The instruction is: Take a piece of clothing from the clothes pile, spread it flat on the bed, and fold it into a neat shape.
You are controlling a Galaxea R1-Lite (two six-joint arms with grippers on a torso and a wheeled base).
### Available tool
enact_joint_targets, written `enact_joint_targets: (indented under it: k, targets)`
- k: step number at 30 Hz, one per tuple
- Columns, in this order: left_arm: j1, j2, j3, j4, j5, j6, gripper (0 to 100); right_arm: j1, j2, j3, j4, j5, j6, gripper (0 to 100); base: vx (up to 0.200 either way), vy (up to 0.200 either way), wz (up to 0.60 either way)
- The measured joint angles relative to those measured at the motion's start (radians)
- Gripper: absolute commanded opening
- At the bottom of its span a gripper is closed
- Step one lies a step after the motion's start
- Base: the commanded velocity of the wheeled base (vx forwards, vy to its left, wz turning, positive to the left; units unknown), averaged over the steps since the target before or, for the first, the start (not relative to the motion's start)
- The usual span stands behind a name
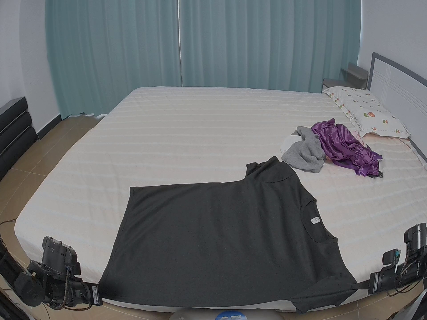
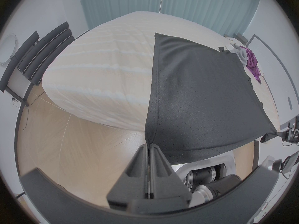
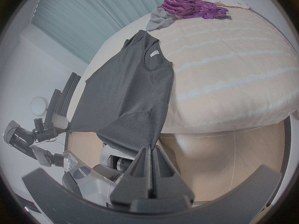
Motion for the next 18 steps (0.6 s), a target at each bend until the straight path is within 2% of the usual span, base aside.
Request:
enact_joint_targets:
  k: [8,18]
  targets:
    - [0.000,-0.071,-0.002,0.116,0.000,0.040,0,0.003,-0.041,0.000,0.071,-0.002,-0.021,0,0.000,0.000,0.00]
    - [0.005,-0.097,-0.065,0.120,-0.007,-0.001,0,0.009,-0.089,-0.058,0.089,0.003,-0.006,0,0.000,0.000,0.00]
